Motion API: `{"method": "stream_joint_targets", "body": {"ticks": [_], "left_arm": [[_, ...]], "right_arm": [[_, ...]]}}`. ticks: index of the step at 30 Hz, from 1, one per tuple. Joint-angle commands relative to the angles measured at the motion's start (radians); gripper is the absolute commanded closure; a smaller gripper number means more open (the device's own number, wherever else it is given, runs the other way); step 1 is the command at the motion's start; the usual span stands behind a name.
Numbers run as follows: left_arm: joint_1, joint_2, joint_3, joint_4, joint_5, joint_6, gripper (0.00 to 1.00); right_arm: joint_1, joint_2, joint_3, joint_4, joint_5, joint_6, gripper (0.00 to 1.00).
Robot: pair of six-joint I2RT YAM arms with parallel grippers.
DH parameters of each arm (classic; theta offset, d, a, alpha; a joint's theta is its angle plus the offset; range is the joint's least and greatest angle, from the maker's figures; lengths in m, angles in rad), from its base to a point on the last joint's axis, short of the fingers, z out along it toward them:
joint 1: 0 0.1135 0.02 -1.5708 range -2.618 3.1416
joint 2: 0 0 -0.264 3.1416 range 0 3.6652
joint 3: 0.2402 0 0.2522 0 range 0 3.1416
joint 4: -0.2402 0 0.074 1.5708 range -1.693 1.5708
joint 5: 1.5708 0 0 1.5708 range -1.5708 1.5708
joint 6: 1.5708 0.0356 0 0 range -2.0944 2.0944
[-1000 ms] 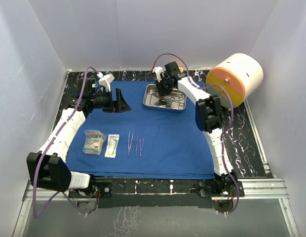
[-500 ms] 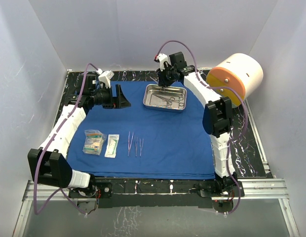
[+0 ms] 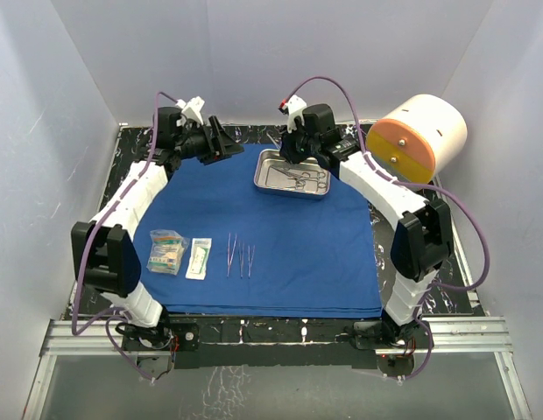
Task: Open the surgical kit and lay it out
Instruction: Pick up the medical item from the container, then place the medical item in the surgical kit.
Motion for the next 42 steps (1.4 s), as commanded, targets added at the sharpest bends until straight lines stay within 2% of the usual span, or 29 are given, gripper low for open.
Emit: {"method": "stream_joint_targets", "body": {"ticks": [1,5,13,18,36,42], "left_arm": [[-0.064,0.056,0.093,0.114,0.029,-0.143,0.41],[-0.109,0.123,0.136,0.160,0.001,-0.190,0.38],[-0.159,0.205,0.196,0.226,0.000,-0.241,0.40],[-0.164,0.234,0.230,0.177,-0.047,-0.236,0.43],[-0.163,0.288,0.247,0.239,-0.022,-0.263,0.82],[-0.163,0.289,0.230,0.257,-0.013,-0.273,0.90]], "right_arm": [[0.020,-0.106,-0.034,0.112,0.084,0.068,1.00],[0.038,-0.119,-0.038,0.093,0.081,0.090,1.00],[0.060,-0.122,-0.049,0.085,0.095,0.108,1.00],[0.068,-0.121,-0.046,0.083,0.091,0.119,1.00],[0.078,-0.135,-0.069,0.089,0.072,0.136,1.00],[0.078,-0.146,-0.077,0.092,0.063,0.138,1.00]]}}
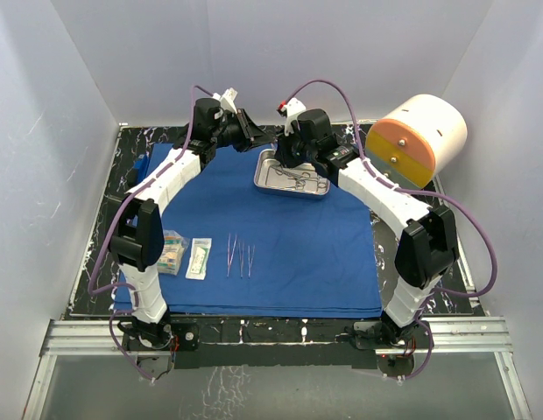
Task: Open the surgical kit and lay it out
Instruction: Place the medical item in the surgical kit.
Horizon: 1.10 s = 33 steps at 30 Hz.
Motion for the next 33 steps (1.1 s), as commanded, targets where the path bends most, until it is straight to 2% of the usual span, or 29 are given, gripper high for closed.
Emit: {"method": "stream_joint_targets", "body": {"ticks": [1,4,7,8,12,15,17,21,24,33], "left_arm": [[-0.001,-0.004,0.012,0.037,0.028,-0.010,0.93],[-0.001,-0.008,0.009,0.038,0.029,0.004,1.00],[-0.002,-0.017,0.005,0.039,0.042,0.036,1.00],[-0.001,-0.021,0.001,0.037,0.047,0.048,1.00],[-0.001,-0.054,-0.042,0.036,0.088,0.078,1.00],[-0.001,-0.081,-0.102,0.046,0.157,0.095,1.00],[-0.001,-0.100,-0.148,0.057,0.210,0.107,1.00],[-0.015,-0.174,-0.314,0.182,0.273,0.104,1.00],[-0.069,-0.236,-0.451,0.281,0.322,0.128,1.00],[-0.155,-0.245,-0.677,0.366,0.435,0.260,1.00]], "right_arm": [[0.006,-0.071,-0.014,0.062,-0.018,0.015,1.00],[0.006,-0.077,-0.019,0.057,-0.044,0.003,1.00],[0.006,-0.093,-0.028,0.055,-0.076,-0.023,1.00],[0.006,-0.100,-0.031,0.051,-0.086,-0.033,0.96],[0.004,-0.143,-0.054,0.047,-0.121,-0.069,0.72],[-0.005,-0.183,-0.069,0.033,-0.197,-0.109,0.41],[-0.017,-0.213,-0.082,0.027,-0.258,-0.132,0.31],[-0.087,-0.279,-0.116,0.024,-0.363,-0.155,0.26],[-0.171,-0.316,-0.144,0.031,-0.398,-0.157,0.25],[-0.378,-0.362,-0.283,0.022,-0.484,-0.210,0.26]]}}
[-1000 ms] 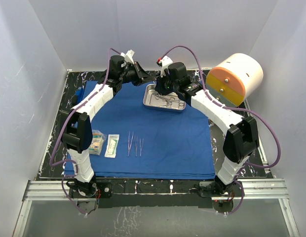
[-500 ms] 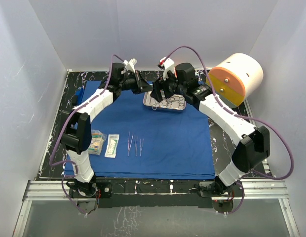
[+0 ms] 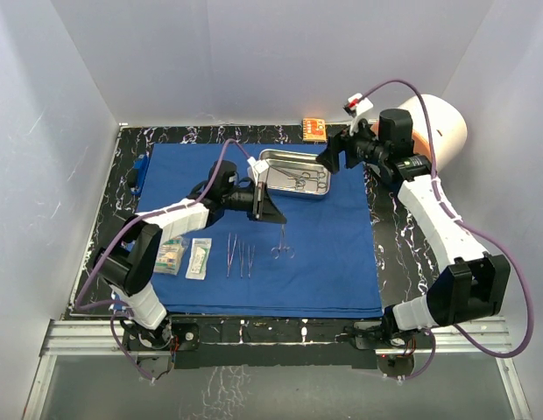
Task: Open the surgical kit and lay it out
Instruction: Place the medical item in the surgical kit.
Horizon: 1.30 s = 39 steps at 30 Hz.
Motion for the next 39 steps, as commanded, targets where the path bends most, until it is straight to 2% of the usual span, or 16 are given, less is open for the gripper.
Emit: {"method": "stream_joint_targets", "body": {"ticks": [1,4,10,22,32,39], "left_arm": [[-0.009,-0.035,-0.084,0.116,0.092,0.087,1.00],[-0.008,-0.010,-0.128,0.200,0.124,0.089,1.00],[-0.012,0.068,-0.137,0.256,0.156,0.098,1.00],[-0.012,0.184,-0.153,0.379,0.162,0.059,1.00],[-0.003,0.209,-0.157,0.313,0.161,0.117,1.00],[0.026,0.211,-0.175,0.323,0.181,0.113,1.00]], "right_arm": [[-0.066,-0.033,-0.089,0.024,-0.073,-0.063,0.26],[-0.095,-0.048,-0.160,0.049,-0.086,-0.085,0.26],[-0.136,-0.047,-0.254,0.091,-0.162,-0.097,0.28],[-0.148,-0.029,-0.286,0.094,-0.185,-0.098,0.29],[-0.149,-0.021,-0.296,0.093,-0.201,-0.099,0.30],[-0.149,-0.015,-0.298,0.091,-0.207,-0.098,0.30]]}}
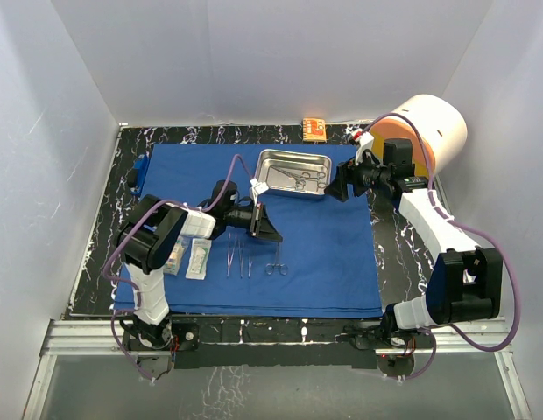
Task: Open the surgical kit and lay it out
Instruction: Place the medical item in the surgical kit.
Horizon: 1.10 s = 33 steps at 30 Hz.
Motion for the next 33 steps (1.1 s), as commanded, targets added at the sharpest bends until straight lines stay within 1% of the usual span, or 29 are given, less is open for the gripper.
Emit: {"method": "stream_joint_targets", "body": {"ticks": [1,6,11,16,18,21,25,33], "left_arm": [[0.026,-0.011,-0.022,0.015,0.048,0.028,1.00],[0.034,-0.005,-0.027,0.010,0.052,0.038,1.00],[0.034,0.028,-0.013,0.030,0.062,0.010,1.00],[0.034,0.056,-0.026,0.134,0.065,-0.074,1.00],[0.034,0.062,-0.029,0.149,0.062,-0.085,1.00],[0.034,0.059,-0.031,0.121,0.045,-0.060,1.00],[0.034,0.047,-0.032,0.036,0.028,0.010,0.93],[0.034,0.048,-0.020,-0.040,0.011,0.072,0.85]], "right_arm": [[-0.006,-0.010,0.006,0.045,-0.023,-0.011,0.30],[-0.007,-0.004,0.007,0.045,-0.025,-0.012,0.30],[-0.007,0.000,0.007,0.042,-0.029,-0.011,0.30],[-0.006,-0.002,0.007,0.042,-0.029,-0.011,0.30],[-0.008,-0.002,0.006,0.042,-0.030,-0.012,0.30],[-0.007,-0.003,0.006,0.042,-0.032,-0.011,0.30],[-0.007,-0.004,0.007,0.043,-0.032,-0.012,0.30],[-0.007,-0.004,0.008,0.042,-0.035,-0.012,0.30]]}}
